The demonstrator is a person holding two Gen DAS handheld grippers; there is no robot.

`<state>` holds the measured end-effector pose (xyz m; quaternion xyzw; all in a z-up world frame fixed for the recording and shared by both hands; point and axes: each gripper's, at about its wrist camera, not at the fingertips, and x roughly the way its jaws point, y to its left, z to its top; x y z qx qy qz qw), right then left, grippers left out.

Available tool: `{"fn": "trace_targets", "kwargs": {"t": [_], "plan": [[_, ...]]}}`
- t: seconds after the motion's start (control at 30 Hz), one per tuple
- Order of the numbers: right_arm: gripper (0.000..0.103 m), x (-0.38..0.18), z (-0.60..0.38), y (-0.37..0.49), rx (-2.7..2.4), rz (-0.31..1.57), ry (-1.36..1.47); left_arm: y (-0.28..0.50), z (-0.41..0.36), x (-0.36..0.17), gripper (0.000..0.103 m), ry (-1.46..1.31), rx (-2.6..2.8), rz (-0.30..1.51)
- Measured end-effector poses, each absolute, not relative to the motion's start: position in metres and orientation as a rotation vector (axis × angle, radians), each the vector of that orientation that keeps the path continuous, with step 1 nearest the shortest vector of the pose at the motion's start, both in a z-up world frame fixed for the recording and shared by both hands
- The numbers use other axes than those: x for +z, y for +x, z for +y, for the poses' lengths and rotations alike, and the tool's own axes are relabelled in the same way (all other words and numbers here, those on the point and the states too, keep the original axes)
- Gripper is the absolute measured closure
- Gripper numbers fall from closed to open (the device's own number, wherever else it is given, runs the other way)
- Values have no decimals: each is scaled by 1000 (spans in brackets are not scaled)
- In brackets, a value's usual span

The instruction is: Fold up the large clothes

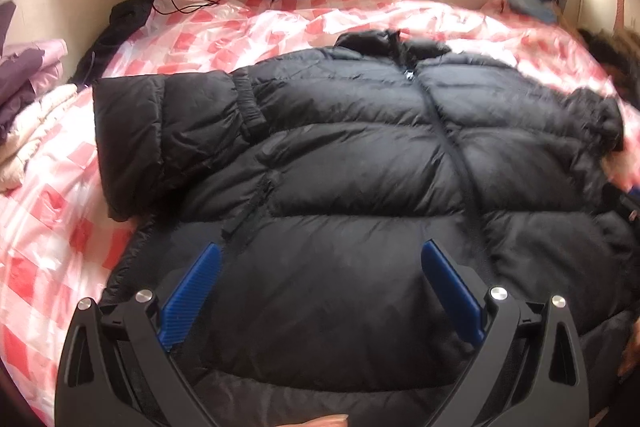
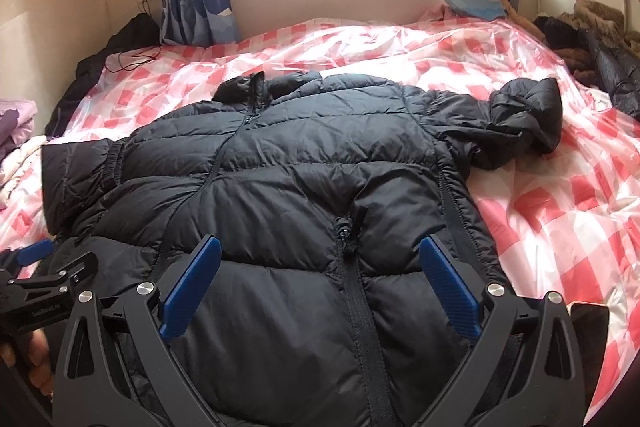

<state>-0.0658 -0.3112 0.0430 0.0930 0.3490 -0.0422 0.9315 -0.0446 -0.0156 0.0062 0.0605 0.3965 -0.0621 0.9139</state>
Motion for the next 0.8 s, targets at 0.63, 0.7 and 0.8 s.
{"fn": "trace_targets", "kwargs": {"t": [0.63,0.7,0.8], "plan": [[7,31,-739,53,-444,747,817,-4,-50,-26,7,85,-220,905],[7,36,-710,90,-262,733,789,-3,-51,-29,7,89,-220,910],[8,59,-622,140,124,803,572,-2,-50,-33,7,92,-220,917]]}}
